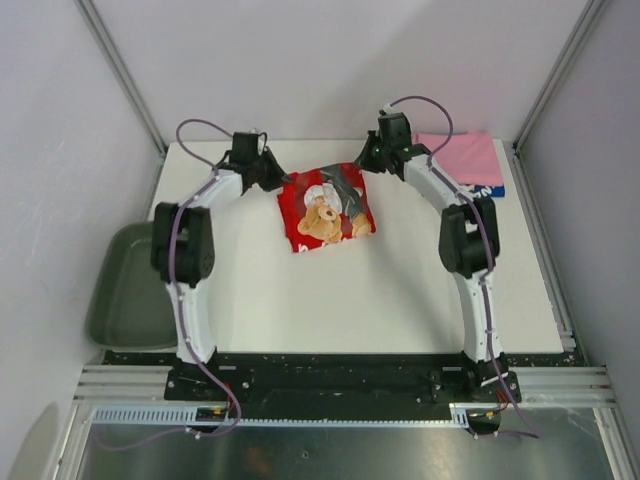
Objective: Fold and stack the t-shirts
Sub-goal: Fold the long partially folded tshirt into a neat square
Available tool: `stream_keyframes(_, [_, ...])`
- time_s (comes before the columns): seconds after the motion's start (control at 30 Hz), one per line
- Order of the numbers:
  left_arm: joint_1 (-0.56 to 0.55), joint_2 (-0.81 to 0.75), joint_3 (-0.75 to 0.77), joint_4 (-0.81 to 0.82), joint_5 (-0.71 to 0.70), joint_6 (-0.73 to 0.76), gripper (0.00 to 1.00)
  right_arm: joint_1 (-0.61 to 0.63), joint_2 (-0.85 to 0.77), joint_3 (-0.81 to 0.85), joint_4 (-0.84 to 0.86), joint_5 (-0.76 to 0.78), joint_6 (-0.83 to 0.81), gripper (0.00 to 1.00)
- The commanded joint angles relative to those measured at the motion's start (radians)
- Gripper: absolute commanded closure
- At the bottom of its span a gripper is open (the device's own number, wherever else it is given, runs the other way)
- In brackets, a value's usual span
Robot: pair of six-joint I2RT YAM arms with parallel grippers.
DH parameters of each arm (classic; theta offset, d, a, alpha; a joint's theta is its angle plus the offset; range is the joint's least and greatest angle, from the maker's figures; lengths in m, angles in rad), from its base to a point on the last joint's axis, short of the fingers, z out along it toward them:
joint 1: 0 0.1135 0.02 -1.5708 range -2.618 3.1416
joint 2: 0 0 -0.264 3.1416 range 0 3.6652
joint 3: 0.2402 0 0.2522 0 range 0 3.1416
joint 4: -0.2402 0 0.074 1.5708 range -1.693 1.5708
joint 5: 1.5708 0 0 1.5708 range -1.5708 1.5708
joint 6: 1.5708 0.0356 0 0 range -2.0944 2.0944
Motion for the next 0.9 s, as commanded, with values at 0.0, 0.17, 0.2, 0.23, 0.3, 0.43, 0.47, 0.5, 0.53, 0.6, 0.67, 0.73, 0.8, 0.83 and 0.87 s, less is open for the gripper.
stream_keyframes(0.0, [0.039, 0.173, 0.14, 0.007, 0.006, 0.027, 1.0, -0.036, 0.236, 0.286, -0.025, -0.063, -0.006, 1.0])
stream_keyframes(0.17, [0.054, 0.25, 0.163, 0.01, -0.008, 0.003, 1.0, -0.055, 0.383, 0.43, -0.035, -0.09, 0.03, 1.0])
stream_keyframes(0.2, [0.055, 0.244, 0.152, 0.013, -0.018, 0.003, 1.0, -0.056, 0.391, 0.428, -0.028, -0.09, 0.033, 1.0])
stream_keyframes(0.23, [0.055, 0.234, 0.139, 0.015, -0.028, 0.003, 1.0, -0.057, 0.394, 0.42, -0.021, -0.09, 0.036, 1.0])
stream_keyframes(0.3, [0.056, 0.212, 0.116, 0.019, -0.039, 0.003, 1.0, -0.052, 0.386, 0.386, -0.004, -0.09, 0.039, 1.0])
stream_keyframes(0.43, [0.052, 0.187, 0.09, 0.027, -0.031, 0.005, 1.0, -0.035, 0.331, 0.245, 0.039, -0.07, 0.041, 1.0])
stream_keyframes(0.47, [0.05, 0.187, 0.085, 0.028, -0.02, 0.003, 1.0, -0.033, 0.3, 0.183, 0.059, -0.063, 0.048, 1.0])
stream_keyframes(0.5, [0.046, 0.189, 0.078, 0.028, -0.01, 0.003, 1.0, -0.033, 0.268, 0.119, 0.085, -0.058, 0.056, 1.0])
stream_keyframes(0.53, [0.038, 0.188, 0.068, 0.028, -0.006, 0.004, 1.0, -0.033, 0.233, 0.048, 0.11, -0.054, 0.064, 1.0])
stream_keyframes(0.6, [0.015, 0.186, 0.044, 0.03, 0.005, 0.013, 1.0, -0.037, 0.162, -0.086, 0.145, -0.037, 0.074, 1.0])
stream_keyframes(0.67, [-0.011, 0.182, 0.018, 0.031, 0.022, 0.018, 1.0, -0.04, 0.088, -0.221, 0.172, -0.02, 0.079, 1.0])
stream_keyframes(0.73, [-0.041, 0.162, -0.022, 0.032, 0.022, 0.018, 1.0, -0.044, 0.004, -0.359, 0.2, -0.004, 0.091, 1.0])
stream_keyframes(0.8, [-0.07, 0.12, -0.081, 0.039, 0.01, 0.017, 1.0, -0.05, -0.087, -0.497, 0.224, 0.01, 0.104, 1.0])
stream_keyframes(0.83, [-0.085, 0.092, -0.119, 0.045, 0.002, 0.015, 1.0, -0.051, -0.13, -0.559, 0.23, 0.016, 0.109, 1.0])
stream_keyframes(0.87, [-0.1, 0.052, -0.158, 0.051, -0.004, 0.011, 1.0, -0.051, -0.174, -0.621, 0.232, 0.022, 0.112, 1.0])
